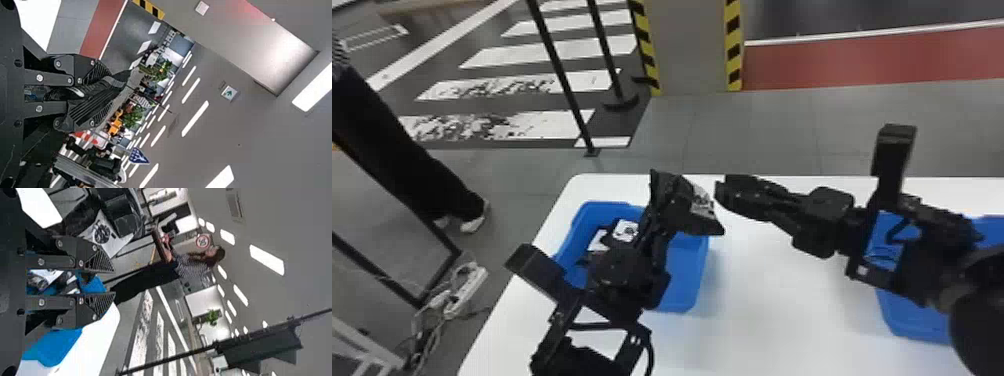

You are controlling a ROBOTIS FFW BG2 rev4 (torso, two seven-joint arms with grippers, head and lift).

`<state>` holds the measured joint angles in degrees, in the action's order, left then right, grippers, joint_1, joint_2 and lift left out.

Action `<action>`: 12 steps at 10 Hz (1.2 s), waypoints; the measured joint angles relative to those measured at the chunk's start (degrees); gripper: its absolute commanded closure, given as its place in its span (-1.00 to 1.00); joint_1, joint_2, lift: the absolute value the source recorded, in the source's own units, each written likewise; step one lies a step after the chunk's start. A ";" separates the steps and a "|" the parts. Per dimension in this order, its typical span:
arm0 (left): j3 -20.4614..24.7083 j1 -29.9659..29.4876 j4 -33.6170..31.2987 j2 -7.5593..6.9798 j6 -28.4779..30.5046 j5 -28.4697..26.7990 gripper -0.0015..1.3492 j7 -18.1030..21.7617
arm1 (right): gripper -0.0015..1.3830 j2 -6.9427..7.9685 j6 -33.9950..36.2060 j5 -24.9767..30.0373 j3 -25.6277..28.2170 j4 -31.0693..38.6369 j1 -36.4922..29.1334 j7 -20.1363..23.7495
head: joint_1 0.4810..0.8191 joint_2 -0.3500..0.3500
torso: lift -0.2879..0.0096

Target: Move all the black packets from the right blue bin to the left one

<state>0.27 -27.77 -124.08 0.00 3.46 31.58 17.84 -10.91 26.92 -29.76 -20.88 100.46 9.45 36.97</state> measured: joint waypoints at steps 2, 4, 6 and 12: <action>1.80 0.05 0.71 0.01 -0.15 -1.59 0.80 -0.09 | -0.79 0.49 -4.28 0.70 2.33 -2.16 -0.40 2.50 | 0.26 0.74 | 0.20; 3.74 1.60 4.39 0.00 -1.99 -4.76 0.80 -0.36 | -0.75 0.54 -4.69 3.31 8.20 0.85 -4.83 2.79 | 0.27 0.68 | 0.20; 4.66 4.90 13.56 0.01 -9.34 -8.83 0.80 -1.47 | -0.74 0.64 -4.70 6.82 14.99 5.46 -9.86 2.75 | 0.27 0.58 | 0.20; 8.90 10.60 25.72 0.00 -21.83 -23.99 -0.71 -5.03 | -0.74 0.80 -4.46 12.89 24.33 11.93 -18.17 2.49 | 0.27 0.47 | 0.20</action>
<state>9.17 -17.18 -98.36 0.00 -18.37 7.59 12.81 -10.10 22.46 -16.87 3.45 112.39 -8.72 39.46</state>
